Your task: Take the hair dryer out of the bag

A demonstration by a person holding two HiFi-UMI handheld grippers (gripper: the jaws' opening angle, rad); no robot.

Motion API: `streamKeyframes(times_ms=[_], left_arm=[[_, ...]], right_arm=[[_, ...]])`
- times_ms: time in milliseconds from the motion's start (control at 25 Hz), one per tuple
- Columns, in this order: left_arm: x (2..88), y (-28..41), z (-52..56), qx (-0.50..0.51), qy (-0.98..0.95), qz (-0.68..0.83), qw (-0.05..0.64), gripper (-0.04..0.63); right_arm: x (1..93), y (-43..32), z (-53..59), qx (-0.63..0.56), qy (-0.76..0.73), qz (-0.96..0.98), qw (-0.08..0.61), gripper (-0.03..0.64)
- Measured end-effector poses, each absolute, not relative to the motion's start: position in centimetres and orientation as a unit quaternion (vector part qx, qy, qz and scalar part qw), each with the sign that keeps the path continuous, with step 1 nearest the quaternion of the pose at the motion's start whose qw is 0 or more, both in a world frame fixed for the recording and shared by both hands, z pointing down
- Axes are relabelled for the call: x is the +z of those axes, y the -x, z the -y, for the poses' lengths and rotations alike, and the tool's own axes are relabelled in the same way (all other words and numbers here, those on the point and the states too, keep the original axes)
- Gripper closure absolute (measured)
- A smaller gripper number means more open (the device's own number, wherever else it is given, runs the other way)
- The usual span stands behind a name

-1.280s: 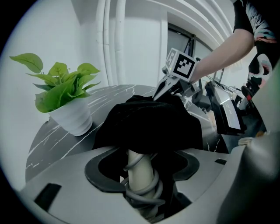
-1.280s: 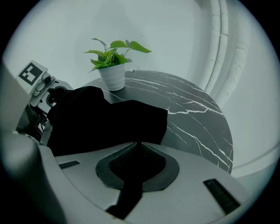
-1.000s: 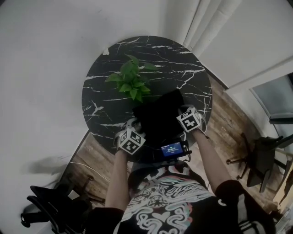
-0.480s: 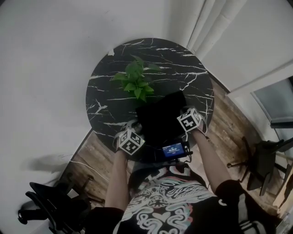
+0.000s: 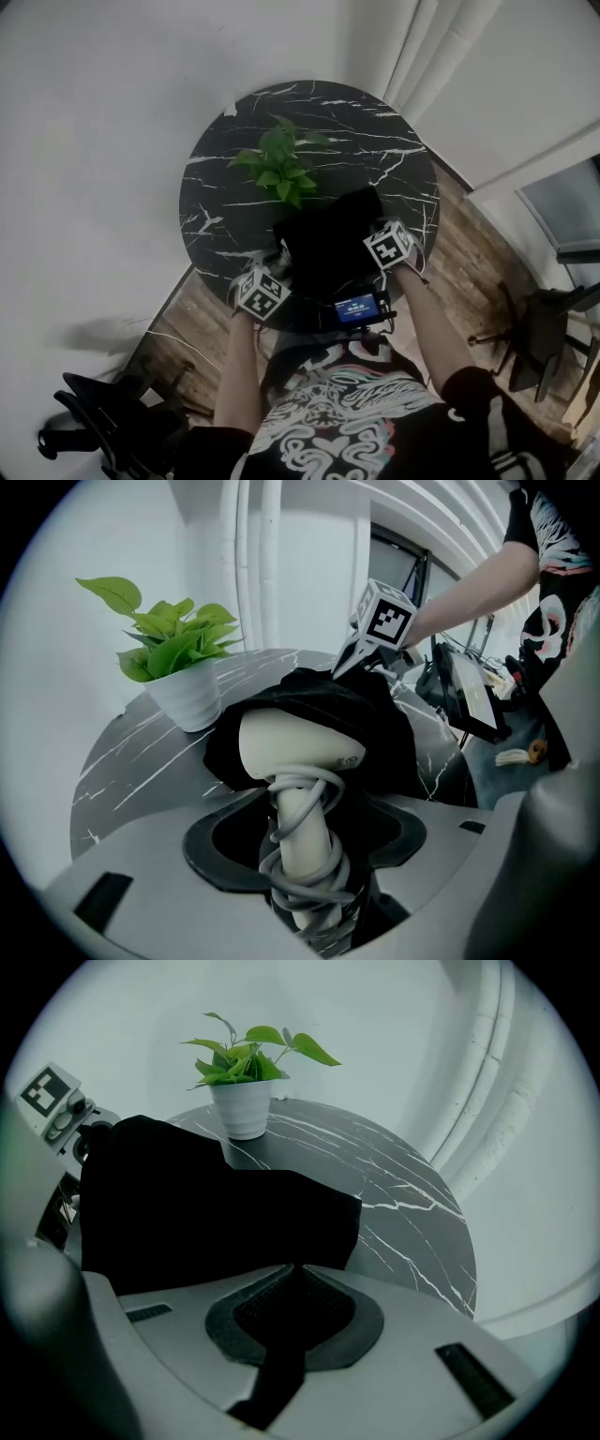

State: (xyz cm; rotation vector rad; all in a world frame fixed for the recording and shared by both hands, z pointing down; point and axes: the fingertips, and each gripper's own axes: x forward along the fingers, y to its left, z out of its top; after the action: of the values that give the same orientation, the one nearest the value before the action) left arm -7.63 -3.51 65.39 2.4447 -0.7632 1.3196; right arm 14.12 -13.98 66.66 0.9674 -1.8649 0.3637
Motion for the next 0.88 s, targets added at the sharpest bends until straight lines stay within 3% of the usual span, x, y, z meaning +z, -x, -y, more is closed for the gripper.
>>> streamKeyframes(times_ms=[880], left_arm=[[65.6,12.5,1.9,0.462,-0.811,0.316,0.167,0.337]], right_arm=[[67.2,-14.4,13.6,0.165,-0.397,0.762,0.484,0.588]])
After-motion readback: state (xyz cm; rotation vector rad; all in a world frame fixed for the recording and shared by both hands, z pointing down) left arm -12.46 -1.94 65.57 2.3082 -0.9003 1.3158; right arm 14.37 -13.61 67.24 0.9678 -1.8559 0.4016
